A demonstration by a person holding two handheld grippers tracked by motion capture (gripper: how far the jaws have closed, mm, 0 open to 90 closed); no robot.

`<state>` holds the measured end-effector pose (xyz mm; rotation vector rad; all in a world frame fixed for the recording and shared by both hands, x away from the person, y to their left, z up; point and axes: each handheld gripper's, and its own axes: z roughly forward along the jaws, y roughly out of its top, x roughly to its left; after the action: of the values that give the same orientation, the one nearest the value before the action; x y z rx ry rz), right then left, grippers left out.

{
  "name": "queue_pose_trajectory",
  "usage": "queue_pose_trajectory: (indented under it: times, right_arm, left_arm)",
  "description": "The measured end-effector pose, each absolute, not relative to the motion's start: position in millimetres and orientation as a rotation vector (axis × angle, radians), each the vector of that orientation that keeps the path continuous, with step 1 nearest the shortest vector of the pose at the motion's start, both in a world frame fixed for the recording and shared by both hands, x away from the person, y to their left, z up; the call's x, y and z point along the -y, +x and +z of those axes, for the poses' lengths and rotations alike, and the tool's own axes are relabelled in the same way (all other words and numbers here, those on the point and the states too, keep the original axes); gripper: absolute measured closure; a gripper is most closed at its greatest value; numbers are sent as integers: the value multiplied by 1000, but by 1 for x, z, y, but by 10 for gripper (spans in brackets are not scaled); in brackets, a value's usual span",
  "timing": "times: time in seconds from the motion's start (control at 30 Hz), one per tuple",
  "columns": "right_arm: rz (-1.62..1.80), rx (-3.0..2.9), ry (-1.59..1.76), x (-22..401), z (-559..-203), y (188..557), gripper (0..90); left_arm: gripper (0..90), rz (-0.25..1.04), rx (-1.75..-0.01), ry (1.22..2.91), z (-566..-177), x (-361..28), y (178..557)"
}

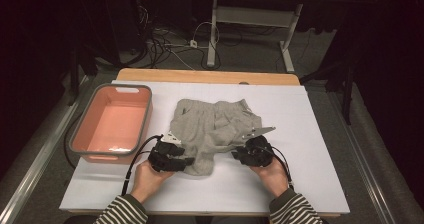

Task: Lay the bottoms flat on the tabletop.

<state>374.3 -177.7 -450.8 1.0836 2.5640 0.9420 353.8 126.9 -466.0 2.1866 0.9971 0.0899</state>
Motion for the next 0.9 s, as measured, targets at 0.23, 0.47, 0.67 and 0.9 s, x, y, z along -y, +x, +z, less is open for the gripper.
queue_pose_trajectory:
  times: [0.23, 0.47, 0.67, 0.9]
  right_arm:
    - [979, -2465, 1128, 192, -442, 383, 670]
    - [935, -2466, 1165, 197, -447, 384, 664]
    - [876, -2524, 1125, 184, -457, 384, 673]
    - [940, -2505, 1132, 186, -451, 385, 854]
  left_arm:
    - [456, 86, -998, 2187, -467, -127, 355]
    - [455, 93, -999, 2189, -468, -127, 354]
    - [454, 87, -988, 2184, -464, -126, 350]
    - [447, 65, -908, 2150, -451, -120, 334]
